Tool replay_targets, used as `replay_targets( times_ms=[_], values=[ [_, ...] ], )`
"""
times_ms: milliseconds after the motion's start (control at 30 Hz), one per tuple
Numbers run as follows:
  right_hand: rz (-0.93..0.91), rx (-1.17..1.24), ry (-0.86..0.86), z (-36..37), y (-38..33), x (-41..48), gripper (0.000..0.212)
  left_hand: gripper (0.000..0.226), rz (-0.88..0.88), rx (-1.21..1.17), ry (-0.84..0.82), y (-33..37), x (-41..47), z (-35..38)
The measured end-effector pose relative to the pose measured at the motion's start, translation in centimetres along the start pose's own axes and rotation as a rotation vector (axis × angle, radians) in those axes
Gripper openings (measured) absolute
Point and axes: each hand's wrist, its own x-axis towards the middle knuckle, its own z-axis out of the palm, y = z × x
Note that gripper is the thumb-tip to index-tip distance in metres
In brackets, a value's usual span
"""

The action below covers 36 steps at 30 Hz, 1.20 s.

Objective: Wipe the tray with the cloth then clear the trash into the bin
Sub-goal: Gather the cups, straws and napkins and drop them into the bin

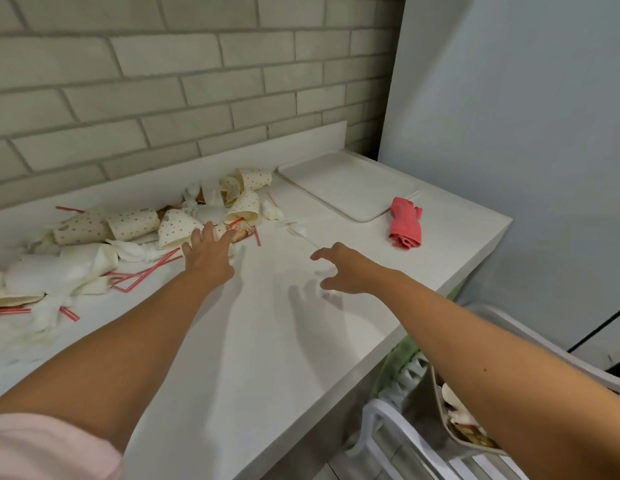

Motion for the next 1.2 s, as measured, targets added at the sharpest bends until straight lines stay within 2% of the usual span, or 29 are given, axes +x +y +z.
replay_targets(
  times_ms=[167, 433, 633, 867, 1067, 1200],
  values=[
    [0.011, 0.002, 0.005, 0.8, -1.6, 1.5, 0.062, 0.078, 0.004, 0.048, -0.067, -1.4, 1.5, -0.2],
    [0.089, -0.037, 0.060, 2.2, -3.6, 4.0, 0.052, 0.067, 0.096, 0.021, -0.061, -3.5, 2.6, -0.3],
    [0.162, -0.051, 0.157, 2.9, -3.7, 6.0, 0.040, 0.078, 0.110, -0.233, -0.148, -4.8, 2.1, -0.2],
    [0.334, -0.062, 0.305, 2.6, -2.1, 8.4, 0.041, 0.072, 0.127, -0.420, -0.074, -5.1, 1.2, -2.0],
    [0.386, -0.159, 0.277, 2.6, -1.7, 11.5, 0.033, 0.068, 0.102, -0.485, -0.043, -5.0, 0.7, -3.5],
    [0.451, -0.224, 0.181, 2.6, -1.3, 13.0, 0.036, 0.070, 0.069, -0.493, -0.027, -4.7, 0.8, -4.0]
  ],
)
